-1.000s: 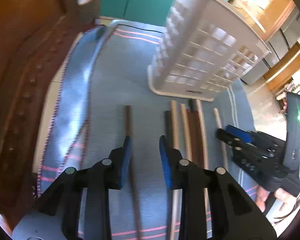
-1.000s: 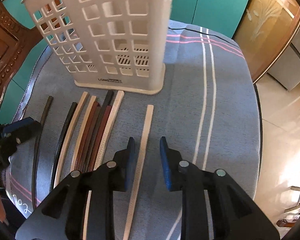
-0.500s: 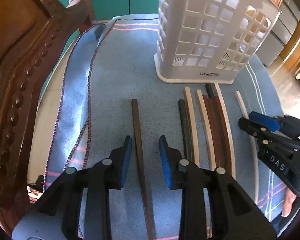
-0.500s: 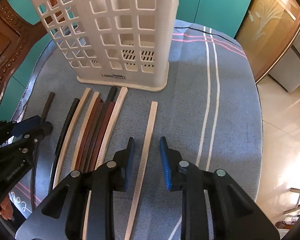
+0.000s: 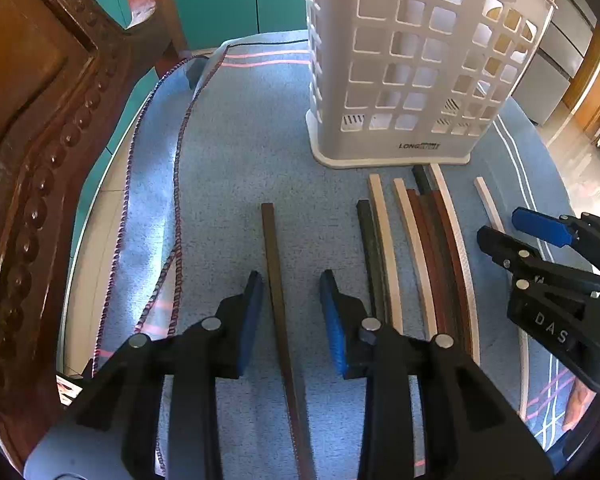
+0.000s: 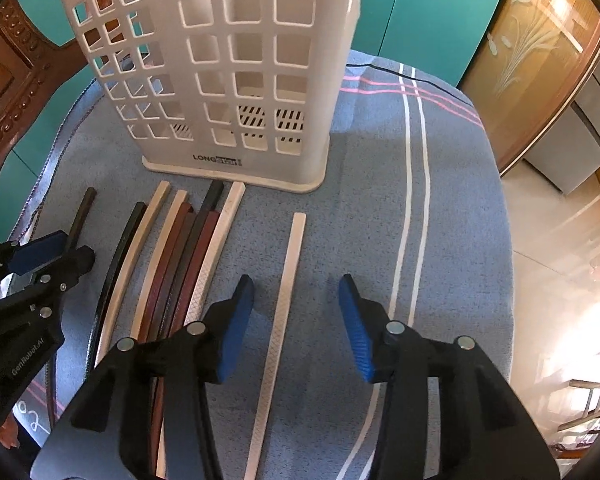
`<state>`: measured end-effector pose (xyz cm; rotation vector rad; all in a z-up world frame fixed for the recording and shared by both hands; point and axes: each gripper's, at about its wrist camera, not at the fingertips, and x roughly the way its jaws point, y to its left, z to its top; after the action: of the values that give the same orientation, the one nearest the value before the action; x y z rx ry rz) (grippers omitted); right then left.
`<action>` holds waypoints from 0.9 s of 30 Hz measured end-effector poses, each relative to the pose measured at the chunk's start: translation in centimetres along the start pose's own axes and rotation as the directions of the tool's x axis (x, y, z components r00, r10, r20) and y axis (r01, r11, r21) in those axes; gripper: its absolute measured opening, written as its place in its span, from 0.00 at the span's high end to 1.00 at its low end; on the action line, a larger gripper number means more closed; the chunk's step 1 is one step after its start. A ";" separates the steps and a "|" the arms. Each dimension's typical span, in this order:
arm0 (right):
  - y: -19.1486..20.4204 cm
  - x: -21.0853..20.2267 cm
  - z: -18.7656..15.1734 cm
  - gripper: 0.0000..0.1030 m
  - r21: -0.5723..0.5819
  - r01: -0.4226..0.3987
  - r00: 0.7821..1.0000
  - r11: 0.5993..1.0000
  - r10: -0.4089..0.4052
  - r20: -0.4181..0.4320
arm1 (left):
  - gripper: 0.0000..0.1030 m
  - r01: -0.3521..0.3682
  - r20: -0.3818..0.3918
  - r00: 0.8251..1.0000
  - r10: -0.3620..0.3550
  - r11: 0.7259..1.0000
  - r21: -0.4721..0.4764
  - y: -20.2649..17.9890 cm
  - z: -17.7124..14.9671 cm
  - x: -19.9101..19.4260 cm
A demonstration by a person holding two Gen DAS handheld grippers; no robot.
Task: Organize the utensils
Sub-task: 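Grasp a dark brown chopstick with the left tool while the right grasps a pale wooden one, then lift both chopsticks and drop them into the white utensil holder, opening both tools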
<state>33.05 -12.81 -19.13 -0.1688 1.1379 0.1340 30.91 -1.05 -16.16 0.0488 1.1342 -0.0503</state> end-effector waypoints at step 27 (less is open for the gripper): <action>0.6 -0.7 0.1 0.93 -0.022 -0.082 0.997 0.996 0.082 0.011 | 0.89 0.016 0.003 1.000 -0.016 0.999 0.028 -0.5 0.0 0.0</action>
<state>32.72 -12.18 -18.48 -0.1401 1.1323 0.2197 30.88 -1.53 -16.14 0.0642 1.1310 -0.0805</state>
